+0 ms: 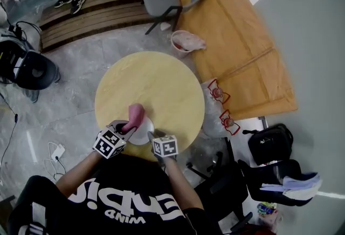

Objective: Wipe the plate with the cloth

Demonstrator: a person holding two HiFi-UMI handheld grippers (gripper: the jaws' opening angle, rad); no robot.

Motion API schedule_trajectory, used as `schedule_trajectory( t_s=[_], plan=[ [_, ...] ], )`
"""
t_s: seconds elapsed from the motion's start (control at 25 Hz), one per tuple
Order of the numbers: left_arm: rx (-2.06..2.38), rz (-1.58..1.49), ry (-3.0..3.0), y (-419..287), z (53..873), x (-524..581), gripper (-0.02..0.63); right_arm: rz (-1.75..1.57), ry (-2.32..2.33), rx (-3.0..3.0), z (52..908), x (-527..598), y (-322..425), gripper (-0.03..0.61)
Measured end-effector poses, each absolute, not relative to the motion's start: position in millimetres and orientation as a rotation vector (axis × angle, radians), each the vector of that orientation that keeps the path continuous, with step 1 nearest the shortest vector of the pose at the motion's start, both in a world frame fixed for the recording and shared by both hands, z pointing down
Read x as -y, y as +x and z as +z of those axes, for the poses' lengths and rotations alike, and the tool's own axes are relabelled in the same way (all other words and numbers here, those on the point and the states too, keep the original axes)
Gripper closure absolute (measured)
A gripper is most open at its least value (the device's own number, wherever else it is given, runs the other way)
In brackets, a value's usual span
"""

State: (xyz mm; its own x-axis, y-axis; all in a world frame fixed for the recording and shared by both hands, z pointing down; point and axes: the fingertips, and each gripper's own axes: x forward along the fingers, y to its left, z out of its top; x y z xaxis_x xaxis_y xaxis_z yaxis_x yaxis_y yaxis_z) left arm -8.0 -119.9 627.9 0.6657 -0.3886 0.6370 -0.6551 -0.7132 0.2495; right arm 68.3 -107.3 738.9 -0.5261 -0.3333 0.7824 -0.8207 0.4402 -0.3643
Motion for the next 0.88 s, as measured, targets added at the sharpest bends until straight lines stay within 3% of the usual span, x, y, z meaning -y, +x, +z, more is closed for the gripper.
schedule_trajectory(
  t_s=[0.88],
  plan=[
    [0.543, 0.939, 2.378, 42.2, 688.9, 112.6, 0.563, 1.040, 1.016, 2.011, 748.6, 106.3, 72.0, 0.465]
  ],
)
